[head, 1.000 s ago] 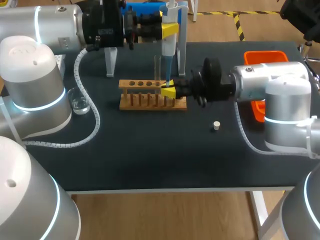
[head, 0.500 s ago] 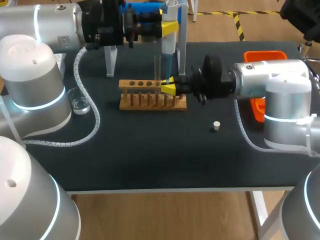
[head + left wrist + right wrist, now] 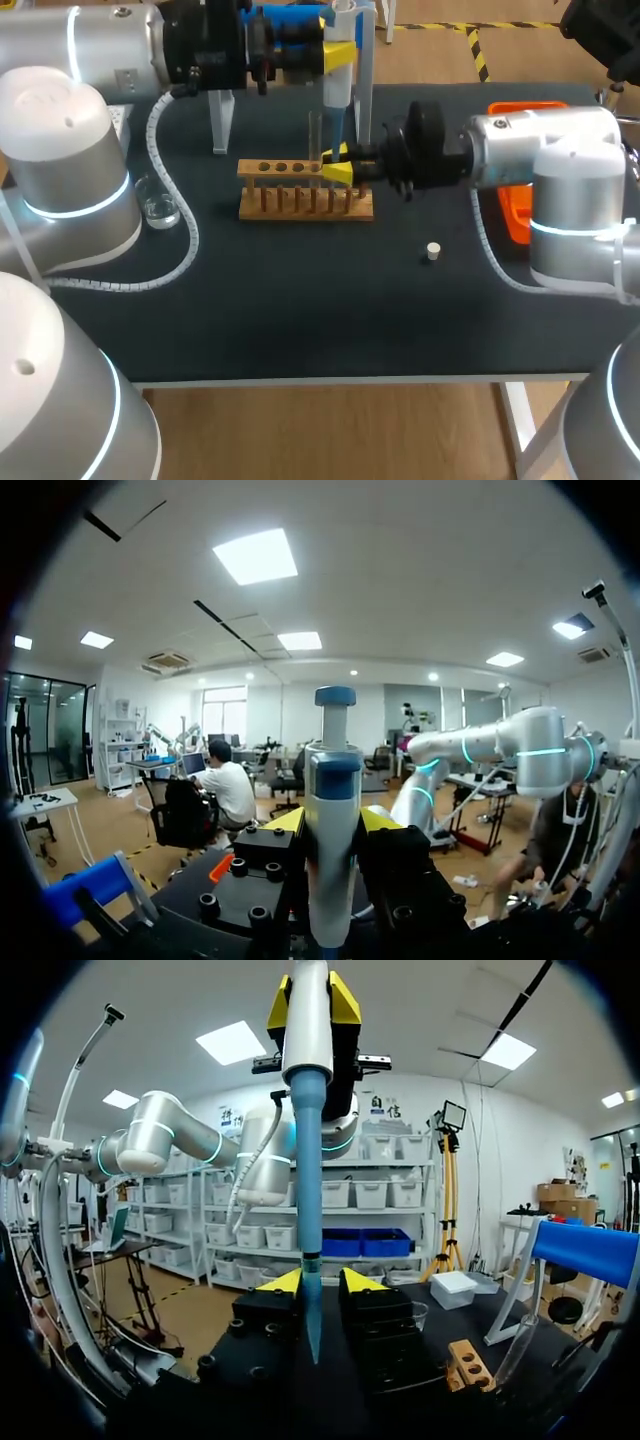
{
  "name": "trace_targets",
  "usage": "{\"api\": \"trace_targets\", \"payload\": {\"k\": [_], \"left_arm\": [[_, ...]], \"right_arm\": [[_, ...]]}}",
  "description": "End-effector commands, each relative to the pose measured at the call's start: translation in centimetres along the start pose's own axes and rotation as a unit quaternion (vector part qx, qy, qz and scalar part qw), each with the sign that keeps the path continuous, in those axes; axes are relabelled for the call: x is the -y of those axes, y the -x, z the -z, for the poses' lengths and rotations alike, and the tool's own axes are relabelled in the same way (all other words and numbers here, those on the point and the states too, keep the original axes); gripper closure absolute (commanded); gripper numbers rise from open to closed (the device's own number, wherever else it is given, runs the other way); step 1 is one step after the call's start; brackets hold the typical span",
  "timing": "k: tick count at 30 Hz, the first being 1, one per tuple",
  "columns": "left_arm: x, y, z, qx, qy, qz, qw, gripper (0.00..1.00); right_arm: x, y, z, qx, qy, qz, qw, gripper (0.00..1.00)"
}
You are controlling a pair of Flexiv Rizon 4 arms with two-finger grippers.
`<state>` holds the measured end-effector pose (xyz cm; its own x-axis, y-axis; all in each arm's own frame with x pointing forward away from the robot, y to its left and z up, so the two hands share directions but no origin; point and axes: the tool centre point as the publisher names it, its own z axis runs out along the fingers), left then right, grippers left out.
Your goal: Invert the test tube, pick up the pipette, mount the tip to pipette, aspirate from beaker and dispense into the tube, eject the tip, return the pipette, and cap with the stopper.
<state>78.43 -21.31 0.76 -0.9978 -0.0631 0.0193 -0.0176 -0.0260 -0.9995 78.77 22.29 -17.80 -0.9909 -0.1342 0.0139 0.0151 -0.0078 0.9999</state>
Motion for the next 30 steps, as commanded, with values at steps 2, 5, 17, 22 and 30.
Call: {"api": "trace_targets", "payload": {"k": [2, 5, 17, 22, 30], "left_arm": [[-0.3, -0.1, 0.0, 0.0, -0.004, -0.001, 1.0, 1.0], [-0.3, -0.1, 0.0, 0.0, -0.004, -0.001, 1.0, 1.0], [-0.3, -0.1, 0.0, 0.0, -0.004, -0.001, 1.0, 1.0], [-0.3, -0.1, 0.0, 0.0, -0.004, -0.001, 1.0, 1.0], [-0.3, -0.1, 0.0, 0.0, -0.004, -0.001, 1.0, 1.0]], "right_arm": [[0.4, -0.6, 1.0, -0.005, -0.018, 0.002, 1.0, 0.0], [1.1, -0.9, 2.0, -0.004, -0.031, 0.0, 1.0, 0.0], [2.7, -2.6, 9.1, 0.013, -0.059, -0.005, 0.998, 0.0], [3.8, -3.3, 11.5, 0.021, -0.07, -0.012, 0.997, 0.0], [3.9, -4.7, 12.9, 0.016, -0.075, -0.004, 0.997, 0.0]]}}
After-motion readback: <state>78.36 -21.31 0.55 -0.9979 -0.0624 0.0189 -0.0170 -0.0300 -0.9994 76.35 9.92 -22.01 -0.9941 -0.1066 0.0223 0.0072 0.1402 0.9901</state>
